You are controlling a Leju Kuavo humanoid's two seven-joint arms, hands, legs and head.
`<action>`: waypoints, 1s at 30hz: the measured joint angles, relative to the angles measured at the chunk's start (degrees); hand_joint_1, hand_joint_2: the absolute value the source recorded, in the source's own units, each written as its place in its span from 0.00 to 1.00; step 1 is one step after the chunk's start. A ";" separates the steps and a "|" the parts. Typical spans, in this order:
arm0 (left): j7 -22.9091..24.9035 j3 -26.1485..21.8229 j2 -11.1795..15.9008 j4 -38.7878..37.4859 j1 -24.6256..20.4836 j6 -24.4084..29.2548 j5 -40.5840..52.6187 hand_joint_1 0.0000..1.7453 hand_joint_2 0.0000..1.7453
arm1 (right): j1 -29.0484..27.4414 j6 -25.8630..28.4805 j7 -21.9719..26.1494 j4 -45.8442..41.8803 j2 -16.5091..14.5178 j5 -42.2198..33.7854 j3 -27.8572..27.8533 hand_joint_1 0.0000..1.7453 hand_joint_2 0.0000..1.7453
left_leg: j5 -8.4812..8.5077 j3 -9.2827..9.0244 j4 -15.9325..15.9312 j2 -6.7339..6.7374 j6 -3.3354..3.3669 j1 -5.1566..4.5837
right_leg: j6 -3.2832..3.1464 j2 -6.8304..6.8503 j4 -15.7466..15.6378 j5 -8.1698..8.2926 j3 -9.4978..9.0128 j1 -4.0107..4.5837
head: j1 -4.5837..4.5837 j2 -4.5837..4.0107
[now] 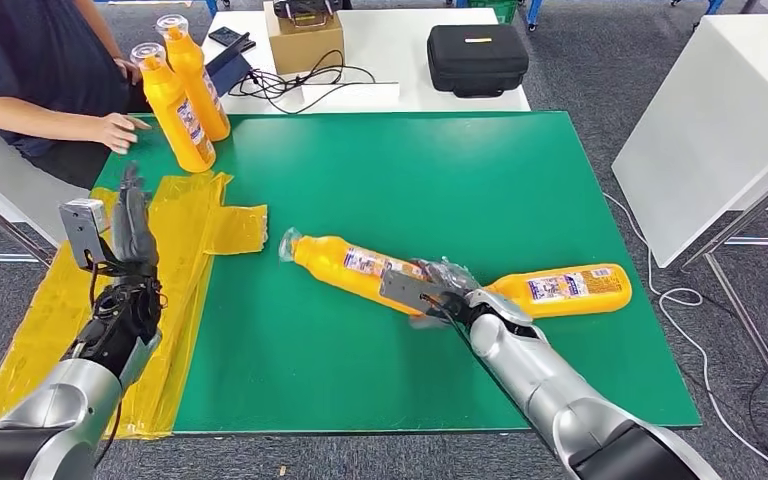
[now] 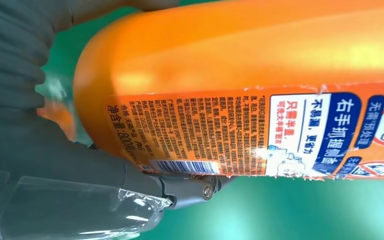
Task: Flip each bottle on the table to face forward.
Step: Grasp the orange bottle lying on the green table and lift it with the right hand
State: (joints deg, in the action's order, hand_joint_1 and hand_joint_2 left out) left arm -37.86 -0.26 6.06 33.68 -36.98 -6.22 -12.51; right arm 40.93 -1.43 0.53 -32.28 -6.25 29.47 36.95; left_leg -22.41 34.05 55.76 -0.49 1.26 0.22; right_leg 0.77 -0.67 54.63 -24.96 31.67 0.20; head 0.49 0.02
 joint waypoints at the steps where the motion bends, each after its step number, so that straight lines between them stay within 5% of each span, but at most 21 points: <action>1: 1.14 -0.54 -0.38 -0.50 0.16 -3.16 -1.61 0.00 1.00 | -0.04 0.25 0.13 -1.69 0.25 -0.47 -1.15 1.00 1.00 | 0.00 0.04 0.00 0.01 0.00 0.00 | 0.00 -0.01 0.00 0.00 0.05 0.00 | 0.00 0.00; 4: 2.99 -2.11 -1.43 -1.29 0.81 -8.55 -5.12 0.00 1.00 | 0.11 1.60 0.19 -6.32 0.78 -1.09 -4.49 1.00 1.00 | 0.00 0.18 0.01 0.01 0.00 0.00 | 0.01 -0.01 0.01 0.00 0.17 0.01 | -0.01 0.00; 19: 9.02 -5.03 -3.62 -0.19 3.37 -14.10 -12.38 0.00 1.00 | 2.14 5.23 1.61 -10.11 -0.47 -2.04 -12.34 1.00 1.00 | 0.00 0.36 0.01 0.00 0.00 0.01 | 0.00 0.01 0.01 0.00 0.33 0.03 | 0.00 0.00; 30: 12.13 -2.75 -8.05 5.43 4.22 -16.11 -17.64 0.00 1.00 | 8.04 5.47 1.53 -1.84 -9.24 -2.13 -12.34 1.00 1.00 | 0.00 0.41 0.01 0.00 0.00 0.03 | 0.00 0.00 0.02 -0.01 0.40 0.06 | 0.01 0.00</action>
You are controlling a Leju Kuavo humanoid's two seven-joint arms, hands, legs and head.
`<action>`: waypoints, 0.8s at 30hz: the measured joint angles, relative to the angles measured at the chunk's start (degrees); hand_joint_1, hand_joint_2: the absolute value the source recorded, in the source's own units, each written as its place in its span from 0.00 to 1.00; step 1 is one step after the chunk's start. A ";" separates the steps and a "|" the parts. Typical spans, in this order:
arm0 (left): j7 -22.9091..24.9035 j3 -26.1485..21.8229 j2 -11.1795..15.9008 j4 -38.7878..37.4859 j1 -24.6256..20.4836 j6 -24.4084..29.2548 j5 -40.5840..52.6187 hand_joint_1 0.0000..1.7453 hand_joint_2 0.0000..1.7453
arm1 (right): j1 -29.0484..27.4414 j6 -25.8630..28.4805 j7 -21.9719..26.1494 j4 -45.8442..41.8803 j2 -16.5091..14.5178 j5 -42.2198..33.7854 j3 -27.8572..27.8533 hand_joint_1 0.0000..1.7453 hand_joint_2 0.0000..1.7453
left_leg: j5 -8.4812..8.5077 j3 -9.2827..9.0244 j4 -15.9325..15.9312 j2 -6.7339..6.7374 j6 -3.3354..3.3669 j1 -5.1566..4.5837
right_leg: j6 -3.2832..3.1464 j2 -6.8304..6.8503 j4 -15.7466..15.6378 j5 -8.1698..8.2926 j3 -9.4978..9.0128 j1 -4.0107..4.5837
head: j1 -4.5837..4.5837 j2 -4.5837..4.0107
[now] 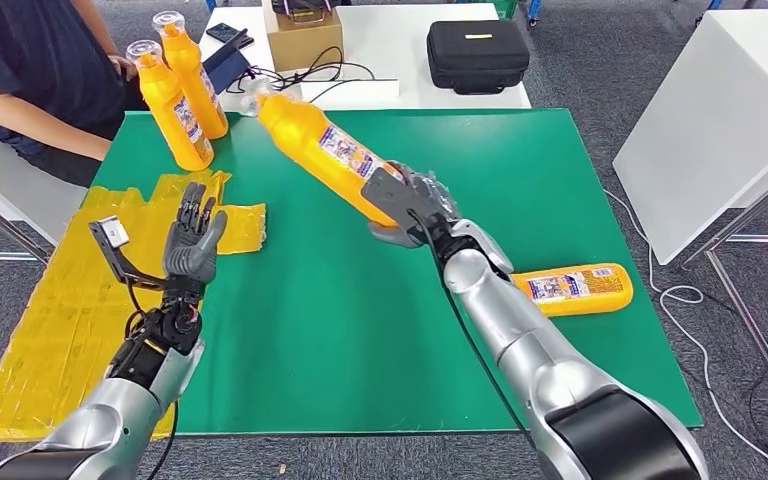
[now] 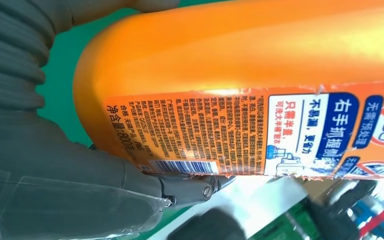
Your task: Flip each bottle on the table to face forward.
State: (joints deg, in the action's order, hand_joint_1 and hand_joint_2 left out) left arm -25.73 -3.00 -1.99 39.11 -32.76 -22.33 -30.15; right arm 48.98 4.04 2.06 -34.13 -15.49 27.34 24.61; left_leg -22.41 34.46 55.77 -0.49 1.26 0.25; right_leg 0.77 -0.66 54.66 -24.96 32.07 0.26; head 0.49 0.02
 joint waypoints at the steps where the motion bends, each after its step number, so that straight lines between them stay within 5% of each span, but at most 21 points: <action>1: 0.02 0.37 -0.38 0.51 0.04 0.02 -0.12 0.00 1.00 | 0.27 0.01 -0.11 0.61 -0.84 0.07 0.06 1.00 1.00 | 0.00 0.02 0.00 -0.01 0.00 0.00 | 0.00 0.00 0.00 0.00 0.01 0.01 | 0.00 0.00; 10: 1.25 3.17 -1.88 3.51 0.60 0.63 -2.18 0.00 1.00 | 1.20 -0.17 -2.07 3.65 -4.11 -1.93 1.64 1.00 1.00 | 0.00 0.08 0.01 -0.03 0.00 -0.01 | 0.00 0.01 -0.01 0.00 0.05 -0.02 | -0.01 0.00; 24: 4.37 10.55 -5.46 7.94 -0.07 2.50 -7.88 0.00 1.00 | -0.18 2.37 -9.08 4.85 -5.38 -16.59 21.77 1.00 1.00 | 0.00 0.11 0.00 -0.02 0.00 0.00 | 0.00 0.01 -0.01 0.00 0.11 0.00 | 0.00 0.00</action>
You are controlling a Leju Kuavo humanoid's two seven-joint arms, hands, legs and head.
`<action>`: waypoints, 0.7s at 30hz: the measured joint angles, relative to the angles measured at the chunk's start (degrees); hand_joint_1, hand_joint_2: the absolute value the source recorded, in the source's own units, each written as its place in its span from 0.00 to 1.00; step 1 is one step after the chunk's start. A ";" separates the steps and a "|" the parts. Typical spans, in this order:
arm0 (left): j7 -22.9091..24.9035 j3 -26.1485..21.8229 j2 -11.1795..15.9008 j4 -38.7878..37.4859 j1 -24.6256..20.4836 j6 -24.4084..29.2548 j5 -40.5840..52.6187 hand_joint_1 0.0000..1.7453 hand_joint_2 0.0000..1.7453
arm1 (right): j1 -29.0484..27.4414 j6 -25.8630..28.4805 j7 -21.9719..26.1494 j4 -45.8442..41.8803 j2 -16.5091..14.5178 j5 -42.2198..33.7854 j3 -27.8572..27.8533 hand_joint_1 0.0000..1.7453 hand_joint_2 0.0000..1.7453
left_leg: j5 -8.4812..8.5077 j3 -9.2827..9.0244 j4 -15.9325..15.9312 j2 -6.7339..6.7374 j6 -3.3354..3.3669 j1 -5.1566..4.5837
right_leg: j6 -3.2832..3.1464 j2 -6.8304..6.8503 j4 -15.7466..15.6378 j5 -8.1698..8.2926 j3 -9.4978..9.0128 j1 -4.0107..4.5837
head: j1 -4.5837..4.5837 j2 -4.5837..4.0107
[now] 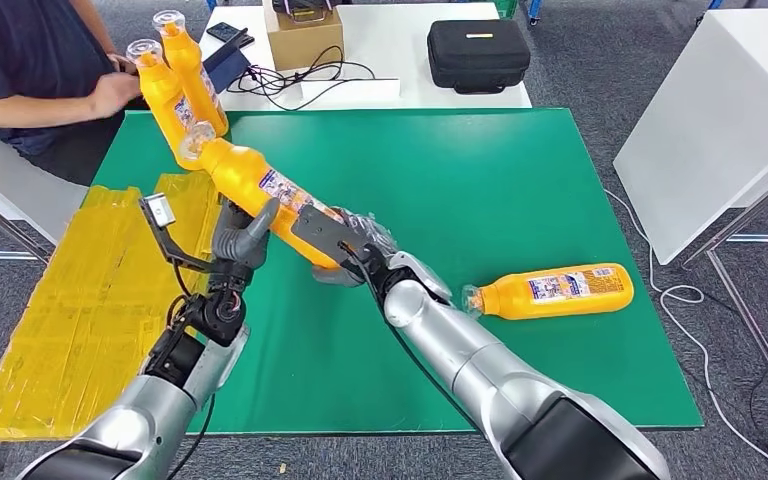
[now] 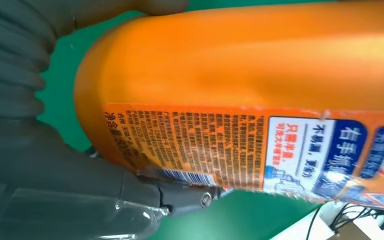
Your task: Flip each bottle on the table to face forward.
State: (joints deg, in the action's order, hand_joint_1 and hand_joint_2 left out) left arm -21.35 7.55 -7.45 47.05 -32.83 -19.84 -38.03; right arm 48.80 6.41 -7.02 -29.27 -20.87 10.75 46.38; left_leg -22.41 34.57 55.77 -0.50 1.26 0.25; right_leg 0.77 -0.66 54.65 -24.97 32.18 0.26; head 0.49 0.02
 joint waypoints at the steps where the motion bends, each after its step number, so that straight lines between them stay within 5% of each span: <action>1: 0.03 0.22 -0.05 -0.04 -0.14 -0.28 -0.44 0.00 1.00 | -0.10 0.18 -0.32 0.01 0.00 -0.66 1.44 1.00 1.00 | 0.00 0.00 0.00 0.01 0.00 0.00 | 0.00 0.00 0.00 0.00 0.00 0.00 | 0.00 0.00; 11: 2.96 1.85 -0.27 1.60 0.95 -2.94 -3.98 0.01 1.00 | 0.49 0.46 -3.76 -0.02 0.28 -7.40 13.12 1.00 1.00 | 0.00 0.00 0.00 0.05 0.00 0.00 | 0.00 -0.01 0.00 0.00 0.02 -0.01 | -0.01 0.00; 15: 3.60 2.45 -0.27 2.99 2.07 -2.36 -3.88 1.00 1.00 | 0.73 0.50 -4.13 -0.02 0.53 -8.10 15.53 1.00 1.00 | 0.00 0.01 0.00 0.04 0.00 0.00 | 0.00 -0.01 0.00 0.00 0.02 -0.01 | -0.01 0.00; 21: 2.58 3.04 -0.27 3.68 2.81 -0.99 -3.26 1.00 1.00 | 0.99 0.87 -5.40 -0.06 0.68 -8.88 18.09 1.00 1.00 | 0.00 0.00 0.00 0.05 0.00 0.00 | 0.00 -0.01 0.00 0.00 0.01 0.00 | 0.01 0.00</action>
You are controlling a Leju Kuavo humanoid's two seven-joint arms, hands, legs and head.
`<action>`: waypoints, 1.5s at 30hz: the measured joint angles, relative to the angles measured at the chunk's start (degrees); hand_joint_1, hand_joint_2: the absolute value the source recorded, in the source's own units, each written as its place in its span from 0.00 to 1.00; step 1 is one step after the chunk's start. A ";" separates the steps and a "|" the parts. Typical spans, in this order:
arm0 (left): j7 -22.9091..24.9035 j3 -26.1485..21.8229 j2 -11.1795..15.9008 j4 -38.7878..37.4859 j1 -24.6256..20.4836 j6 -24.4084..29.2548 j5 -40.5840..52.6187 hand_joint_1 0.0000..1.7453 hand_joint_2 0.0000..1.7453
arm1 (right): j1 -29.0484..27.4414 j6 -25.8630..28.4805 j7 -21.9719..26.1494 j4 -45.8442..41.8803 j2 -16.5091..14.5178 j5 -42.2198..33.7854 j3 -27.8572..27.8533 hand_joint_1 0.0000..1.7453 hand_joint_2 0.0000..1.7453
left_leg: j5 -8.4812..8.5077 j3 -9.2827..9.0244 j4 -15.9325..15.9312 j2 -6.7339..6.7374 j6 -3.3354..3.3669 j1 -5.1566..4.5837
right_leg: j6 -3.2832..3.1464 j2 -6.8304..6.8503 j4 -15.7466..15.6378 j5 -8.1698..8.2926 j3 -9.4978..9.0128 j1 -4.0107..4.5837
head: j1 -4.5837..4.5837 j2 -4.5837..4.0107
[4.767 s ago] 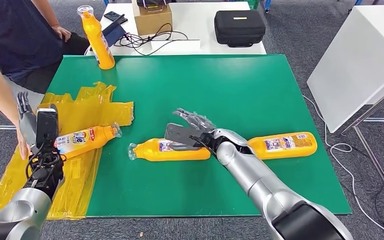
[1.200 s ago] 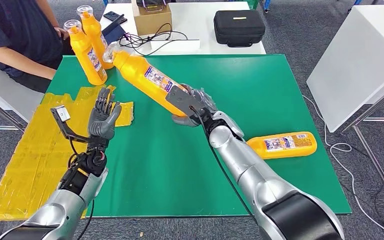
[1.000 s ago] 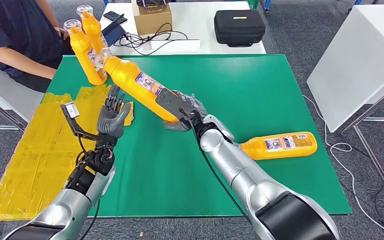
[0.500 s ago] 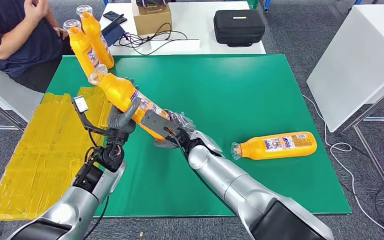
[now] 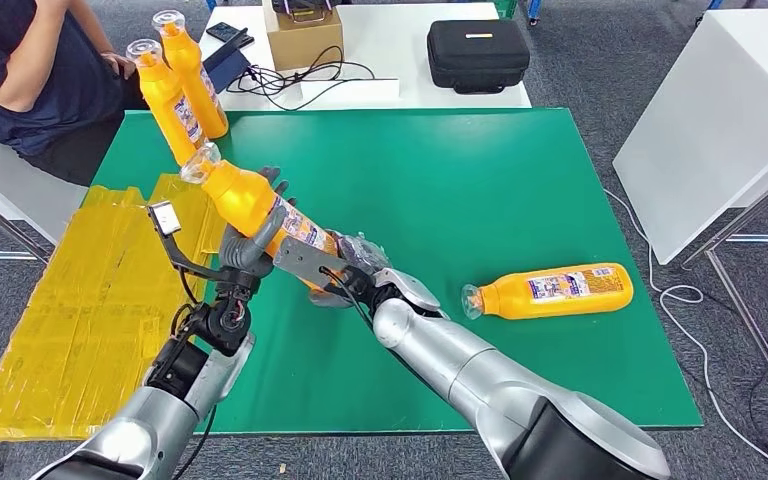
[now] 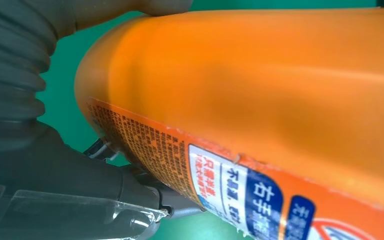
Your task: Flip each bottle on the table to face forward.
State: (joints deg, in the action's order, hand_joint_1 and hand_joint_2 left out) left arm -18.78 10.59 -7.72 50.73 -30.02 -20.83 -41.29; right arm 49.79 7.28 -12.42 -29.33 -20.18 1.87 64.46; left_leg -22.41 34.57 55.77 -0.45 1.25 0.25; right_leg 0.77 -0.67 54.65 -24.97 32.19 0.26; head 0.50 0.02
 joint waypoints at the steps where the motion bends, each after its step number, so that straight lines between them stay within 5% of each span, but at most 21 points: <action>1: -0.31 0.04 0.00 0.18 0.10 0.29 0.16 1.00 1.00 | 0.00 0.16 -0.09 0.00 0.01 -0.15 0.29 1.00 1.00 | 0.00 0.00 0.00 0.00 0.00 0.00 | 0.00 0.00 0.00 0.00 0.00 0.00 | -0.01 0.00; 7: -1.63 -0.02 0.00 2.08 0.99 2.40 1.90 1.00 1.00 | 0.20 0.83 0.56 0.27 0.05 -0.25 1.04 0.95 1.00 | 0.00 0.01 0.00 0.00 0.00 0.00 | 0.00 0.00 0.00 0.00 0.00 0.01 | -0.01 0.00; 8: -2.03 -0.05 0.00 2.46 1.14 2.89 2.55 1.00 1.00 | 0.25 0.83 0.79 0.36 0.05 -0.19 1.04 0.70 1.00 | 0.00 0.01 0.00 -0.01 0.00 0.00 | 0.00 0.00 0.00 0.00 0.00 0.01 | -0.01 0.00; 11: -3.46 -0.14 0.02 3.48 1.43 4.40 4.83 1.00 1.00 | 0.47 0.86 1.67 0.67 0.03 0.26 1.03 0.00 0.25 | 0.00 0.03 0.00 -0.01 0.00 0.00 | 0.00 0.01 0.00 0.00 0.00 0.01 | -0.02 0.00; 12: -3.92 -0.19 0.05 3.80 1.46 4.95 5.69 1.00 1.00 | 0.54 0.92 2.16 0.81 0.03 0.55 1.01 0.00 0.00 | 0.00 0.03 -0.01 -0.02 0.00 0.00 | 0.00 0.01 0.00 0.00 -0.01 0.01 | -0.02 0.00; 24: -10.90 -3.94 2.59 4.55 1.68 13.14 17.39 1.00 1.00 | 2.94 2.93 10.56 2.74 0.15 8.12 -6.88 0.00 0.00 | 0.00 0.02 -0.01 -0.04 0.00 0.01 | 0.00 0.01 0.02 0.00 -0.01 0.02 | -0.02 0.00; 30: -18.00 -6.39 5.37 3.92 1.63 26.77 32.25 1.00 1.00 | 2.05 2.40 12.76 -2.89 3.06 18.08 -17.49 0.00 0.00 | 0.00 0.02 0.00 -0.03 0.00 0.00 | 0.00 0.01 0.01 0.00 0.00 0.00 | -0.02 0.00; 37: -21.08 -7.69 11.26 -2.25 0.54 56.65 59.92 1.00 1.00 | -3.44 -6.17 13.75 -19.86 9.82 21.24 -31.43 0.00 0.00 | 0.00 0.01 0.00 -0.08 0.00 0.00 | 0.00 0.02 0.01 0.00 -0.01 0.00 | -0.02 0.00; 42: -20.13 -8.49 14.03 -7.63 -0.35 60.03 69.51 1.00 1.00 | -6.03 -8.65 14.05 -27.31 12.55 20.92 -36.33 0.00 0.00 | 0.00 0.01 0.00 -0.05 0.00 0.00 | 0.00 0.02 0.01 0.00 0.00 0.01 | -0.02 0.00; 45: -16.01 -12.52 14.23 -10.38 -0.32 60.04 87.15 1.00 1.00 | -6.94 -10.69 14.83 -30.02 13.62 20.46 -37.53 0.00 0.00 | 0.00 0.02 -0.01 -0.03 0.00 0.00 | 0.00 0.00 0.01 0.00 0.00 0.01 | -0.02 0.00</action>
State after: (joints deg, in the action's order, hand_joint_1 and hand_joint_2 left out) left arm -34.79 -1.93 6.52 40.35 -30.34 39.21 45.86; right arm 42.85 -3.41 2.41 -59.35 -6.56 22.33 26.93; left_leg -22.41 34.59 55.76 -0.49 1.25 0.25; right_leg 0.77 -0.66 54.66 -24.97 32.19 0.27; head 0.48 0.02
